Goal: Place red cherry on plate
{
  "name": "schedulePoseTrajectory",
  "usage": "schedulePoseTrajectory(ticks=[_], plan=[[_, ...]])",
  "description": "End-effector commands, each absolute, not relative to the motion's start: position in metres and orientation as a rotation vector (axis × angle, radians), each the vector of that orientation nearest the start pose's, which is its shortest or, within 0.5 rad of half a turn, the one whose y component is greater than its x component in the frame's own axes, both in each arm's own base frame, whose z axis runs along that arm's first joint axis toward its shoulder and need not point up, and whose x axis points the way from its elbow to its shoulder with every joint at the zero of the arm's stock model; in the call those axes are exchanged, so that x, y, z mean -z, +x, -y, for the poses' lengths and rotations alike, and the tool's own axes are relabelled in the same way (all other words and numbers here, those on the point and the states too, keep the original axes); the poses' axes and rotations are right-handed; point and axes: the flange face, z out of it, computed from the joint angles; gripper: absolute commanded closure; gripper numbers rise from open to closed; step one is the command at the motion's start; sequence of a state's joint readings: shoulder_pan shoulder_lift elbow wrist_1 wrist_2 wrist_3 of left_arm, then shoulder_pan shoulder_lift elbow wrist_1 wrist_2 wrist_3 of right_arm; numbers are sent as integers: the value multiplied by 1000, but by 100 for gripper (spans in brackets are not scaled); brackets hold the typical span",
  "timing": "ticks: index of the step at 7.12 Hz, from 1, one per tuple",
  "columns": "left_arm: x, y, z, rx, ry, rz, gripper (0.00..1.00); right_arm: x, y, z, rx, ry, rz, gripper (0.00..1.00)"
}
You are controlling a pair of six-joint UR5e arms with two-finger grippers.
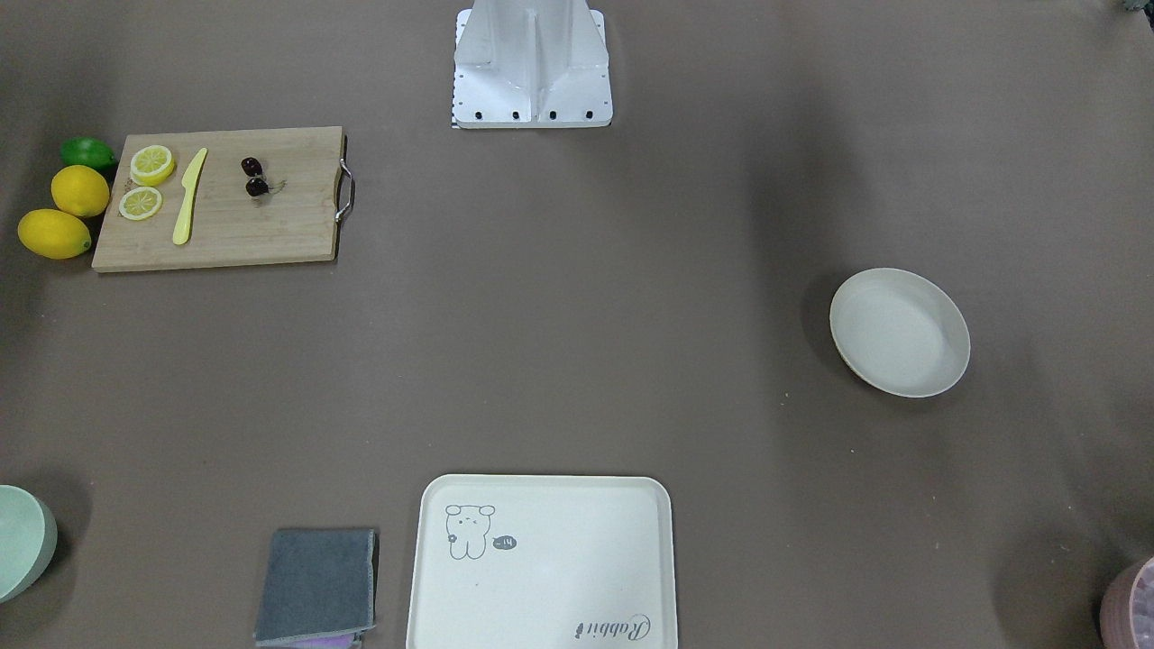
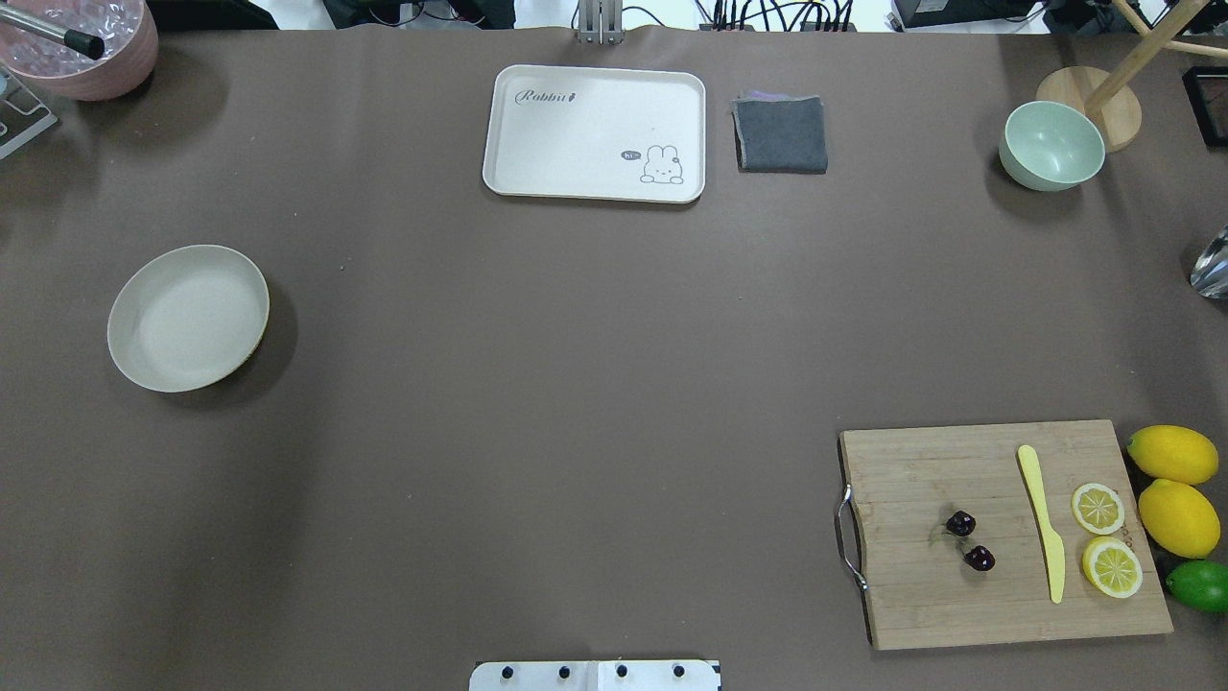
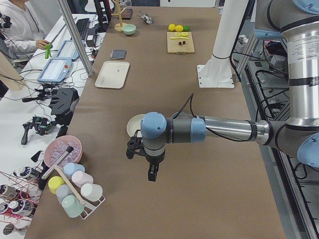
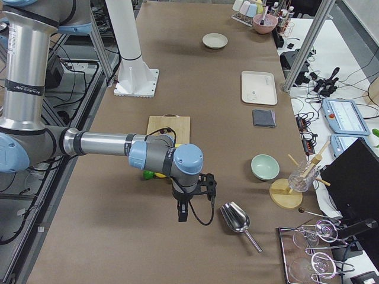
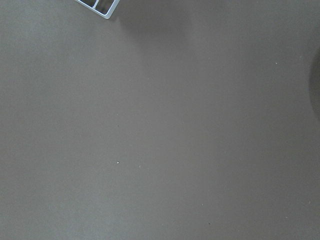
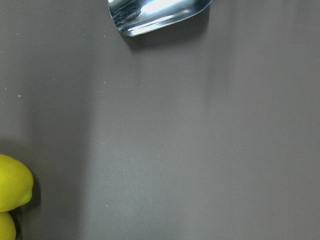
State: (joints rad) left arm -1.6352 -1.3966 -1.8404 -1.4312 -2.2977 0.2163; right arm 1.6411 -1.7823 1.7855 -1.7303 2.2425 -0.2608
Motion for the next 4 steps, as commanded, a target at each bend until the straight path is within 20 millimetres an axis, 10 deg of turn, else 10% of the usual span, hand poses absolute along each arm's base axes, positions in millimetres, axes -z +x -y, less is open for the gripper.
schedulePoseTrajectory(ticks=[1, 4], plan=[[-626, -88, 407, -140, 50, -727, 2, -669, 98, 383, 134, -35, 696, 0], [-599, -90, 426, -175, 149, -713, 2, -610, 111, 396, 152, 97, 666, 0]])
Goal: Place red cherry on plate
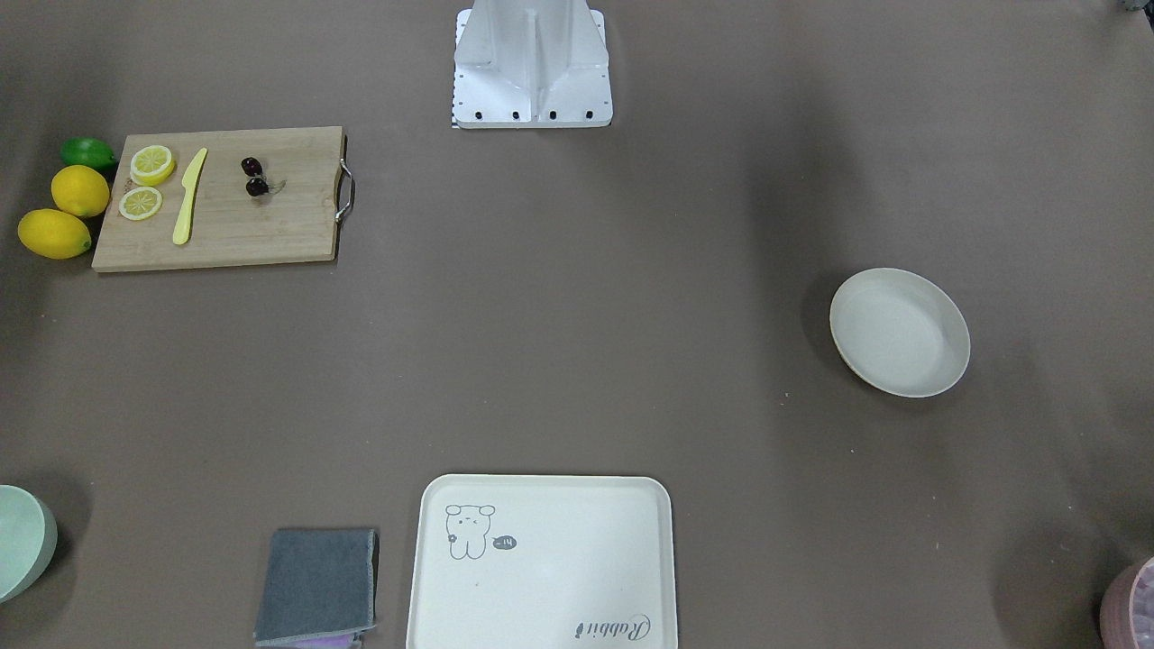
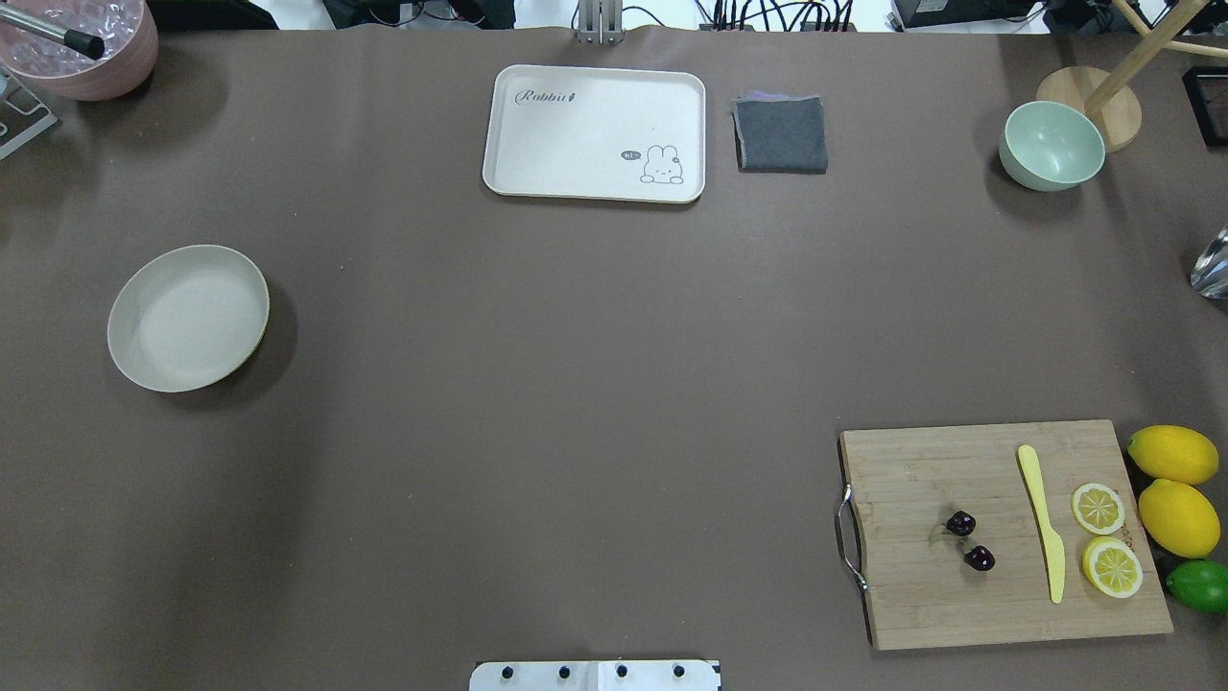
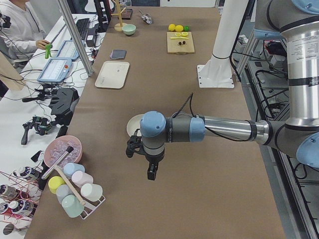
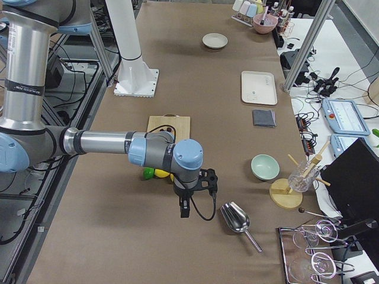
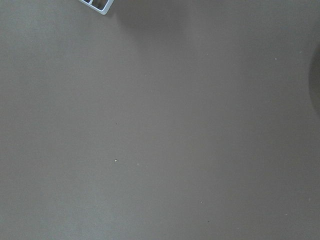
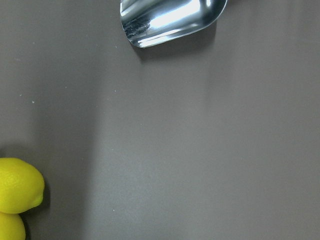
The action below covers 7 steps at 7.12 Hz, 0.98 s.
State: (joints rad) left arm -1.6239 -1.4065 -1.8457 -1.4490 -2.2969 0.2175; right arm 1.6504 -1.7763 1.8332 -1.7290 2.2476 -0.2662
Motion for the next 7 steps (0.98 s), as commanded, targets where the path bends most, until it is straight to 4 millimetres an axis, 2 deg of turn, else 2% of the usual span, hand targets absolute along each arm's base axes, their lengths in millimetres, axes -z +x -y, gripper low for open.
schedulePoseTrajectory(ticks=[1, 2, 3, 4, 5, 6, 7], plan=[[-573, -93, 425, -222, 291, -694, 2, -569, 131, 397, 146, 251, 634, 0], [-559, -99, 428, -274, 472, -659, 2, -538, 147, 399, 173, 441, 583, 0], [-550, -103, 456, -330, 661, -598, 2, -543, 158, 393, 166, 518, 570, 0], [-570, -102, 472, -280, 604, -626, 2, -563, 153, 395, 148, 476, 659, 0], [-570, -99, 467, -269, 600, -664, 2, -577, 149, 388, 142, 469, 723, 0], [-582, -97, 471, -259, 568, -699, 2, -584, 147, 383, 133, 452, 732, 0], [-582, -92, 472, -269, 580, -703, 2, -584, 146, 380, 115, 452, 735, 0]])
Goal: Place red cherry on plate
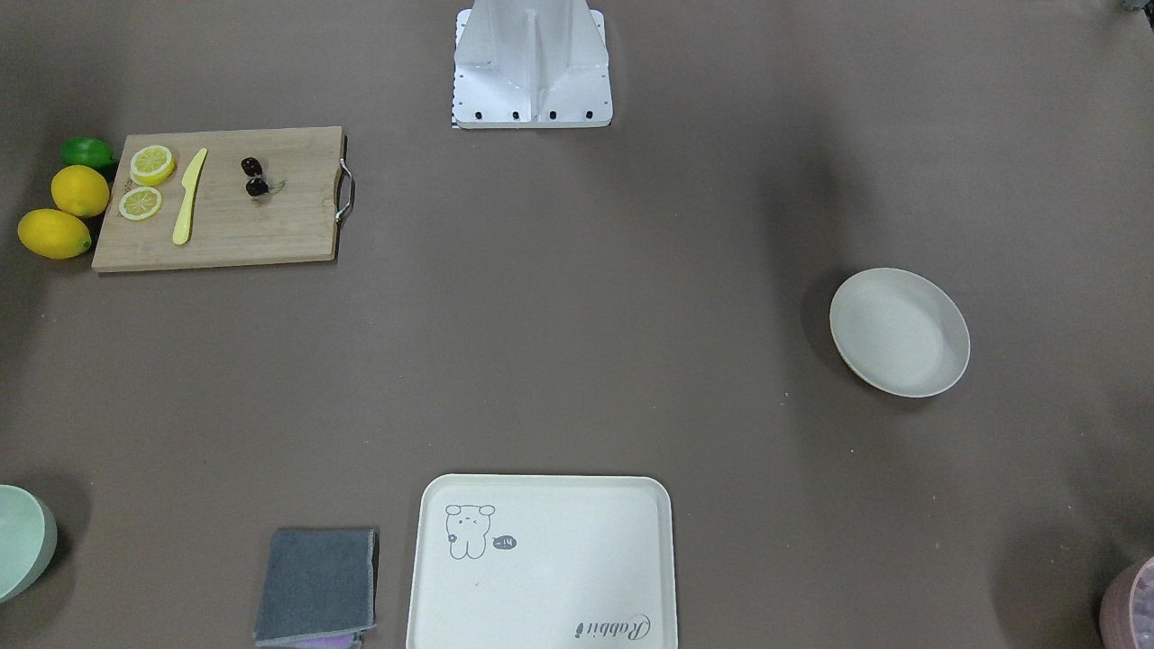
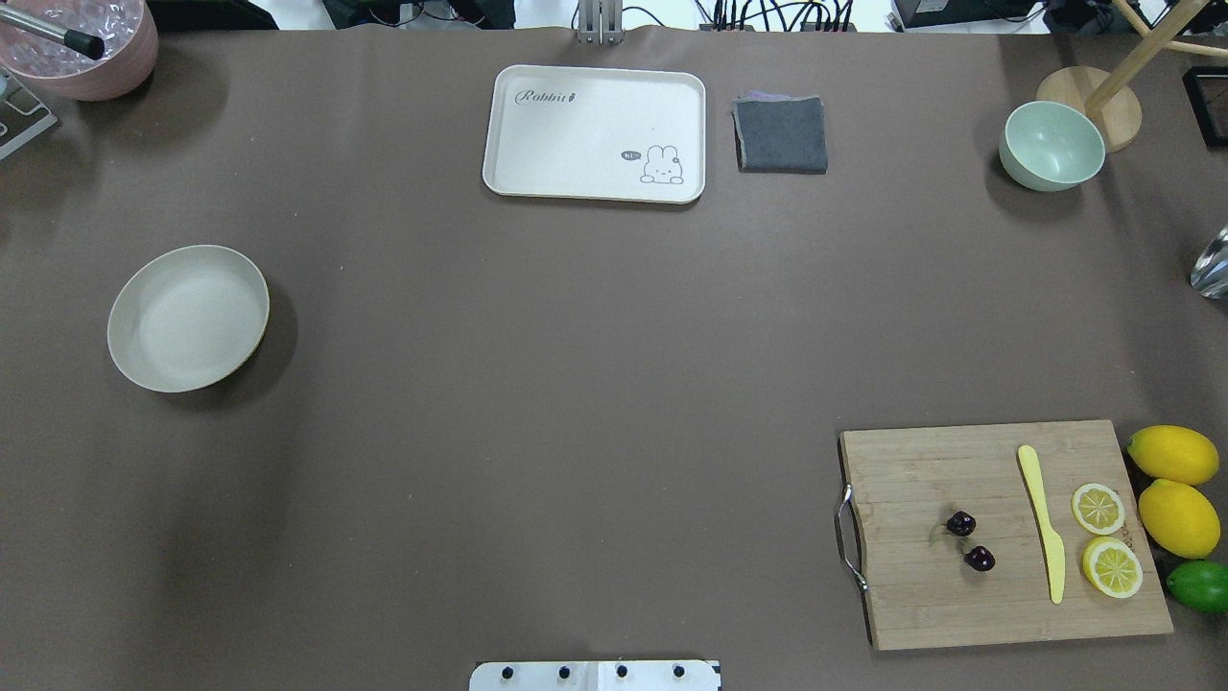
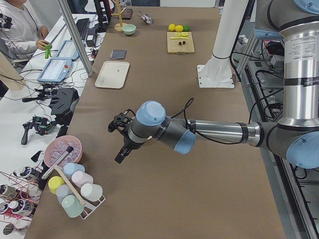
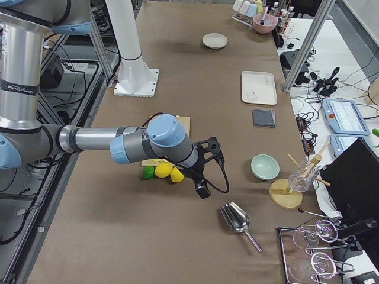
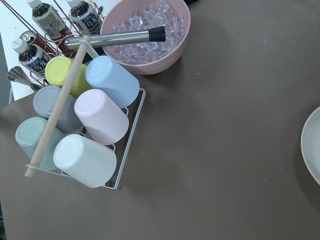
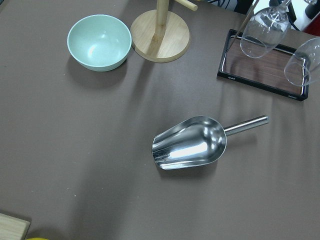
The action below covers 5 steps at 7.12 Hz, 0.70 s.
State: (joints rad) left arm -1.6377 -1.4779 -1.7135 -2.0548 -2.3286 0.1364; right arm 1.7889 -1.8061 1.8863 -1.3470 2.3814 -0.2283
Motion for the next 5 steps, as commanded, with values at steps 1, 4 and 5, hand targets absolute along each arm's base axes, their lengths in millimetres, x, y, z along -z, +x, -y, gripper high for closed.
schedulePoseTrajectory(ticks=[1, 4, 5], plan=[[-585, -75, 475, -207, 525, -739, 2, -588, 132, 385, 39, 389, 766, 0], [-606, 49, 480, -193, 345, -861, 2, -565, 4, 418, -16, 256, 844, 0], [-619, 76, 482, -168, 343, -902, 2, -564, -33, 418, -44, 243, 864, 1]])
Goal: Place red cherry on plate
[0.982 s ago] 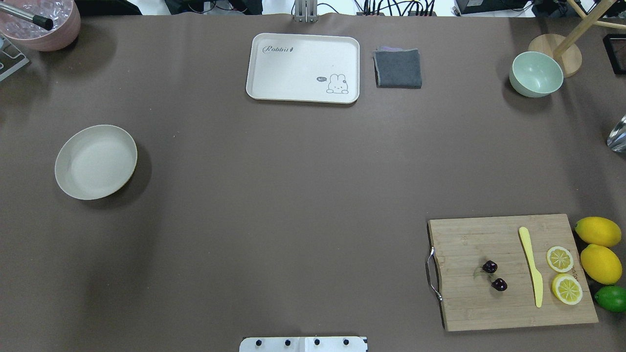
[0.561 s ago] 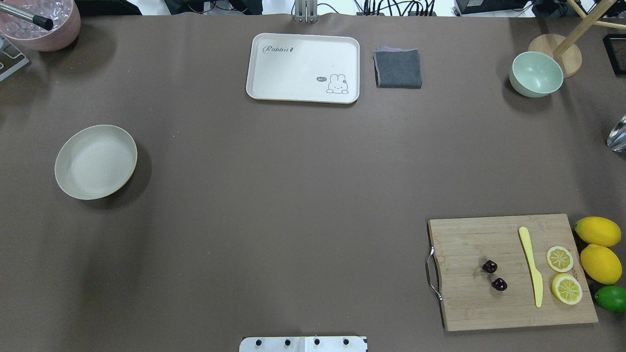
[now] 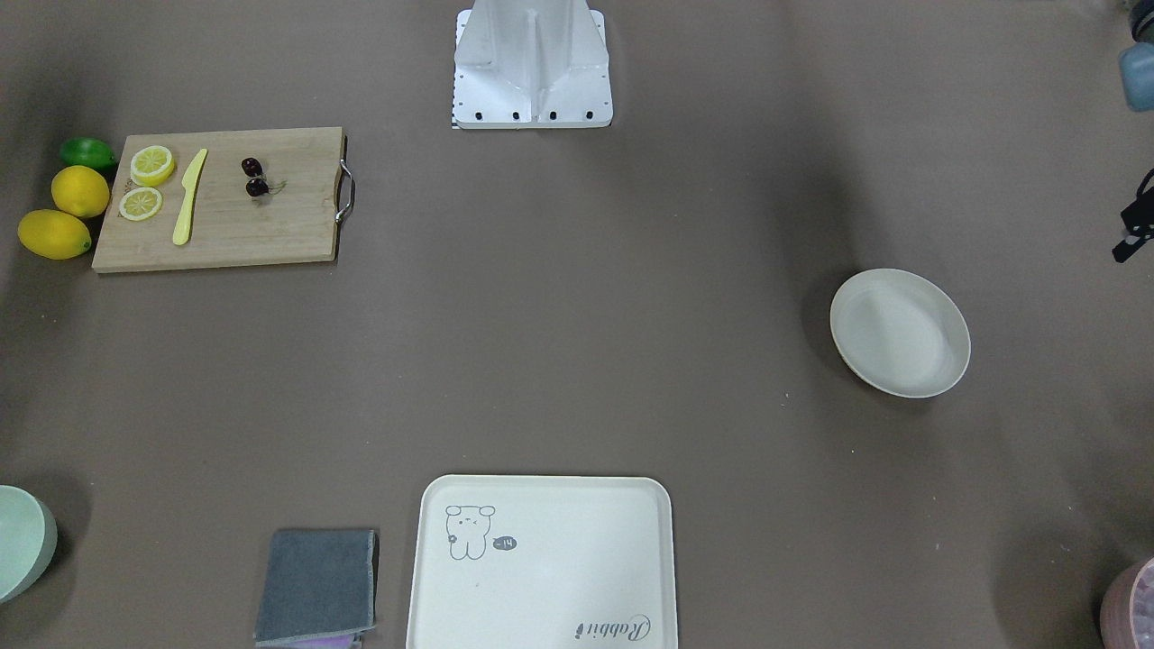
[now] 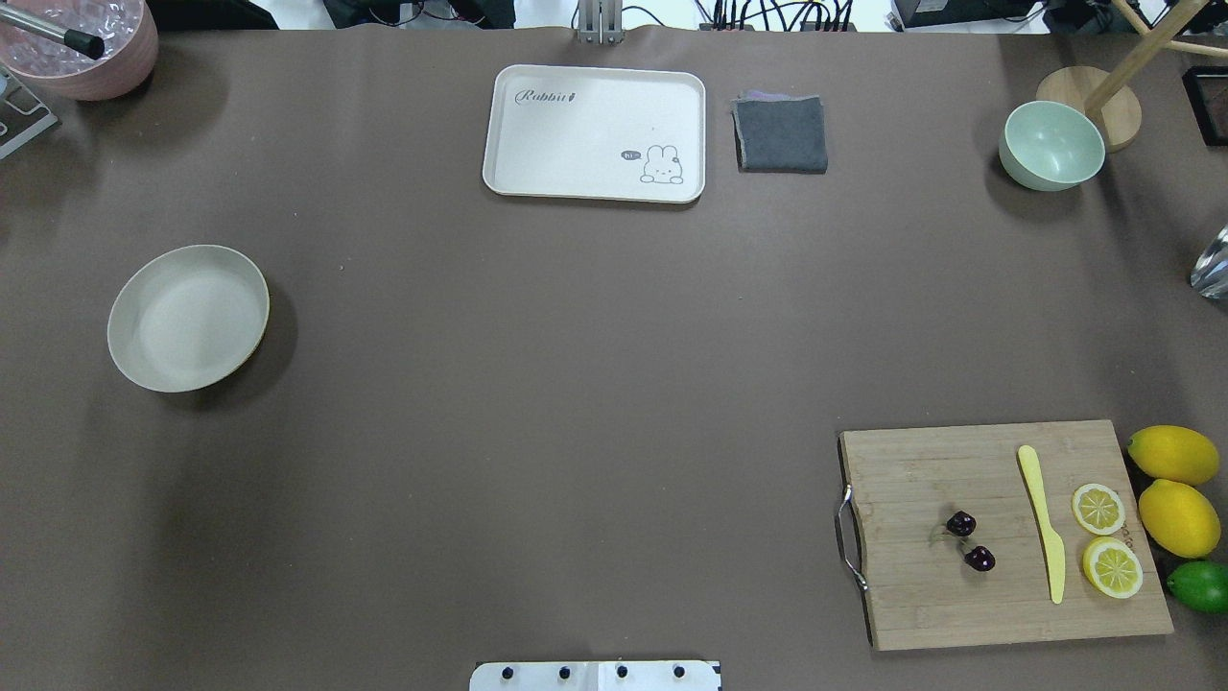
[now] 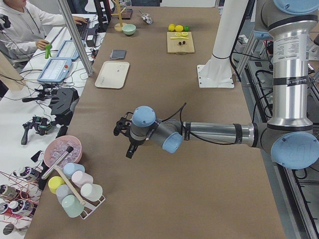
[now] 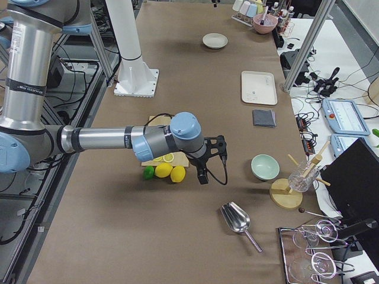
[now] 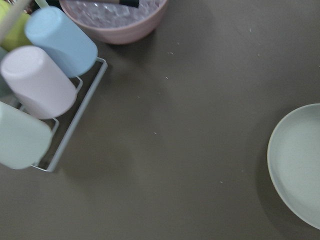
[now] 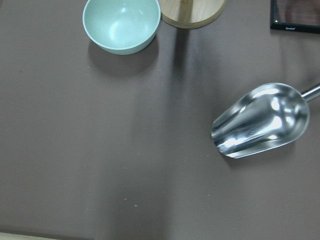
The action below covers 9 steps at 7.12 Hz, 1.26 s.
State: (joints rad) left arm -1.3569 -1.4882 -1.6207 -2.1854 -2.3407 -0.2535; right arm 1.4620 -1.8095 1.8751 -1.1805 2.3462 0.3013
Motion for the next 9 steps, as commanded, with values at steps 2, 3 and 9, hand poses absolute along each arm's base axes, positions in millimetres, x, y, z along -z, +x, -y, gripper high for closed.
schedulePoseTrajectory(ticks=[2, 3, 9], plan=[[-632, 155, 498, -126, 300, -1001, 2, -558, -51, 414, -38, 247, 890, 1], [-646, 176, 502, -124, 294, -1028, 5, -560, -51, 412, -35, 249, 891, 1], [-635, 226, 484, -109, 267, -1084, 100, -560, -50, 411, -33, 256, 885, 1]])
